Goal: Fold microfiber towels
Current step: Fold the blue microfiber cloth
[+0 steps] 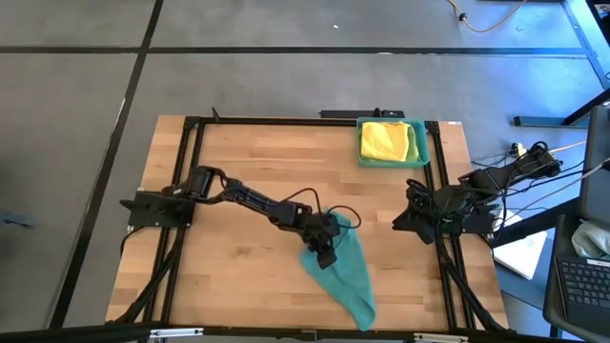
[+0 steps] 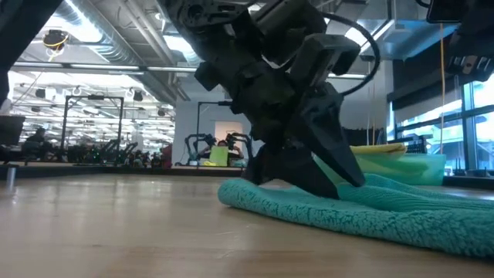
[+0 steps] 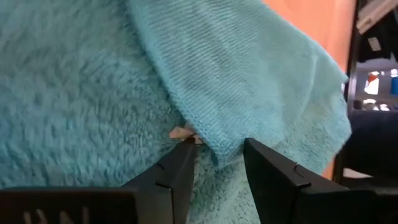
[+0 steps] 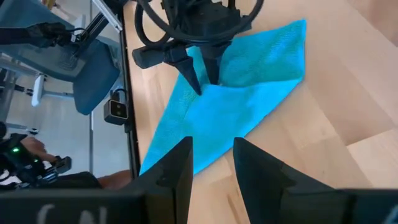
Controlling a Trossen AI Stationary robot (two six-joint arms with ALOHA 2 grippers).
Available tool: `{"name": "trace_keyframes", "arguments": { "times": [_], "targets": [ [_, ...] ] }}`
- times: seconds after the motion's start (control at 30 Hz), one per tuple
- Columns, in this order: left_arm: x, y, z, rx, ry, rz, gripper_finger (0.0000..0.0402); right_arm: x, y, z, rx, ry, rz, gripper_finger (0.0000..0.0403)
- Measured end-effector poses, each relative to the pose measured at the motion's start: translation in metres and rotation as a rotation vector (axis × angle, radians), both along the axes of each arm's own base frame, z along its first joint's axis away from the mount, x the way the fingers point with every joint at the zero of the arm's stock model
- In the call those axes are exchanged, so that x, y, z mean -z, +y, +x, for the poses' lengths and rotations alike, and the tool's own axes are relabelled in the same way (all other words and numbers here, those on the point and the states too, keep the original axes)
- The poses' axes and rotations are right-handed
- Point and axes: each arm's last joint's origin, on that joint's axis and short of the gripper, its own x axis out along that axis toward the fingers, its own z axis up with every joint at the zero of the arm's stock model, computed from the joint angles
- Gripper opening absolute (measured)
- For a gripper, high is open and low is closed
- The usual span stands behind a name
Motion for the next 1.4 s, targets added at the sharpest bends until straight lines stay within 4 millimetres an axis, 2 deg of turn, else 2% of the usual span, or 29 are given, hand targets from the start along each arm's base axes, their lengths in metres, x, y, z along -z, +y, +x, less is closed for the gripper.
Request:
{"name": "trace_keyframes", "arguments": {
  "times": [0.2,0.37,0.8,0.93,1.17,1.4],
  "targets": [
    [-0.002,-0.006,0.002,-0.062,-0.043,0.065,0.0135,0.000,0.000,0.000,-0.004,0.001,0.004,0.0118],
    [-0.012,-0.005,0.011,-0.118,-0.151,0.000,0.0135,0.000,0.000,0.000,-0.005,0.001,0.003,0.0118],
    [-0.012,-0.008,0.010,-0.086,-0.115,-0.094,0.0132,0.000,0.000,0.000,-0.003,0.003,0.000,0.0118],
    [-0.016,-0.008,0.010,-0.103,-0.113,-0.121,0.0103,0.000,0.000,0.000,-0.007,-0.002,-0.015,0.0118],
    [-0.017,-0.007,0.010,-0.113,-0.091,-0.177,0.0009,0.000,0.000,0.000,-0.016,-0.004,-0.028,0.0118],
    [-0.023,0.000,0.012,-0.133,-0.079,-0.222,0.0001,0.000,-0.001,0.000,0.000,-0.014,-0.052,0.0118]
  ]
}}
